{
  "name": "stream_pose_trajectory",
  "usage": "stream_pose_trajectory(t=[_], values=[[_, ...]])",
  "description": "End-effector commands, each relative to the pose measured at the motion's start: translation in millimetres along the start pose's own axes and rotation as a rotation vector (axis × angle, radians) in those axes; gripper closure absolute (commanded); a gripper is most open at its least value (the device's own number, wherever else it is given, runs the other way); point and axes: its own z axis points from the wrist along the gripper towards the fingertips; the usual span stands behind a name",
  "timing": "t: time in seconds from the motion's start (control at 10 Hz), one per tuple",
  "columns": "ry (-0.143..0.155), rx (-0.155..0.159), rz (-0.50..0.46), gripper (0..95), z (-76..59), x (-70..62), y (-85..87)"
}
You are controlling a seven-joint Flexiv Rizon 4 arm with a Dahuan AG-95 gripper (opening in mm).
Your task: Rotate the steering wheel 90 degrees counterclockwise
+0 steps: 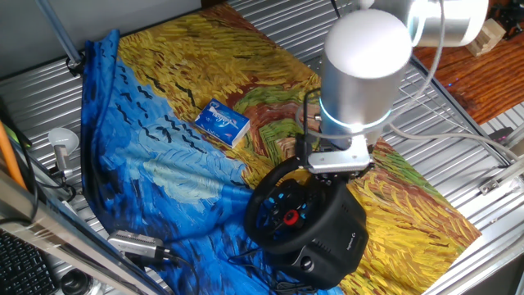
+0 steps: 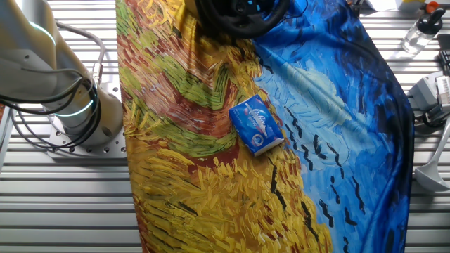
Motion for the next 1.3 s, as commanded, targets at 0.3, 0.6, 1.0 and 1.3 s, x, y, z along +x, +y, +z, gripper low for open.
stream_pose_trajectory(t=[0.3,0.6,1.0,1.3], values=[[-0.030,0.051,-0.064,95.0,11.8,19.5,-0.4],[-0.036,0.093,-0.105,95.0,14.3,23.6,-0.2],[-0.043,0.114,-0.134,95.0,17.4,28.9,0.2],[-0.048,0.139,-0.148,95.0,17.5,29.2,0.2]])
